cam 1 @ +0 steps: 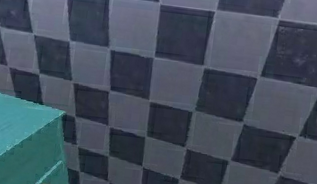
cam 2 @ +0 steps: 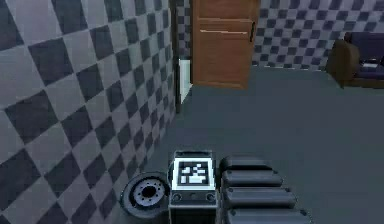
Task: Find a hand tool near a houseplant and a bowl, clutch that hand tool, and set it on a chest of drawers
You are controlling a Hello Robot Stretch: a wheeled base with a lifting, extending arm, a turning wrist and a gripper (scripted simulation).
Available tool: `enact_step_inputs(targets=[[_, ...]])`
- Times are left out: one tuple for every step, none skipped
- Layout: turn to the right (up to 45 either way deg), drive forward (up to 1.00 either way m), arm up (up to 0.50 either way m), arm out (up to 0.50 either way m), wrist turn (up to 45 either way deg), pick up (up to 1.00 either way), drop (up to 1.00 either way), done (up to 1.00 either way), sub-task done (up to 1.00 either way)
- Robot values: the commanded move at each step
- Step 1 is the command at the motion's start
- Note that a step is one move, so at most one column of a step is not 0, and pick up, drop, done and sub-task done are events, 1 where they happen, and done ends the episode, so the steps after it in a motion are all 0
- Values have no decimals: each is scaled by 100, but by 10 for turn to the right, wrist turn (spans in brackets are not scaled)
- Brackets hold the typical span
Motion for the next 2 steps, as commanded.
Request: enact_step_inputs(targets=[[450, 0, 0, 0, 0, 0, 0, 0, 0], [450, 0, 0, 0, 0, 0, 0, 0, 0]])
